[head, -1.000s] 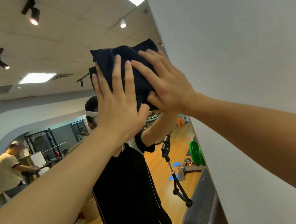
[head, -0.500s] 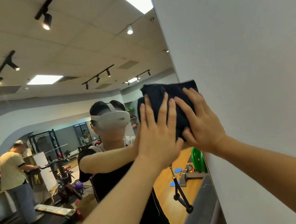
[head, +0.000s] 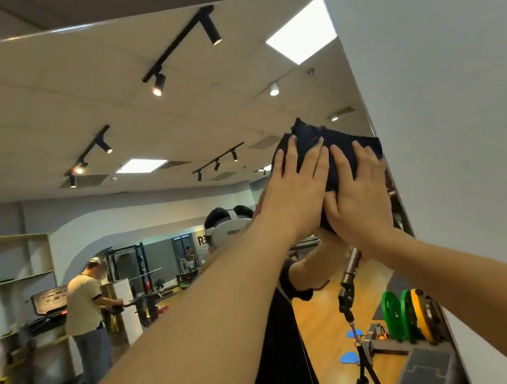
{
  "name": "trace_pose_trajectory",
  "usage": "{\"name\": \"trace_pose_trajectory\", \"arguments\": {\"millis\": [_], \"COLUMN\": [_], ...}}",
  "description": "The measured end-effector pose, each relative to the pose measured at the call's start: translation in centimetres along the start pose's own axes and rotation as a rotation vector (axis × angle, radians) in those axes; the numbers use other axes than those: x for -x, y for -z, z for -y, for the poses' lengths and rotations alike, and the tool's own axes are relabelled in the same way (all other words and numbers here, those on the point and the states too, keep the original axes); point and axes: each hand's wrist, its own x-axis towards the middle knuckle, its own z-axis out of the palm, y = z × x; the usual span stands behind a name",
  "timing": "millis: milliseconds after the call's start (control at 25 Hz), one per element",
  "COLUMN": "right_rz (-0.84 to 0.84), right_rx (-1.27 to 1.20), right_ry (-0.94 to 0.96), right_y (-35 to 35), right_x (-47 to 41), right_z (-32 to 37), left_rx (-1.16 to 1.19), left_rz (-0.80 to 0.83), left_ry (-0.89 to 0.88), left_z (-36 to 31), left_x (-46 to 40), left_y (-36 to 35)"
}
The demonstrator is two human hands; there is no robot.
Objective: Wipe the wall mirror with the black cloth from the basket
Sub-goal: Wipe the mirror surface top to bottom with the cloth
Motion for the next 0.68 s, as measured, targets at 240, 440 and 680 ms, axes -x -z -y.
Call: {"name": "trace_pose_trajectory", "arguments": {"millis": [240, 440, 680], "right_rz": [0.033, 0.170, 0.228], "right_rx": [-0.014, -0.039, -0.036], "right_ry": [0.156, 0.385, 0.649], "right_y": [-3.3, -7.0, -10.9], "right_x": [-5.3, -2.9, 1.8], "right_z": [15.1, 29.4, 40.2], "left_rx": [-0.008, -0.047, -0.108], "left_rz": [-0.026, 0.035, 0.207], "left_ry": [0.185, 0.392, 0.555], "left_z": [14.6, 25.6, 31.8], "left_x": [3.9, 14.9, 27.1], "left_y": [4.9, 7.0, 8.8]}}
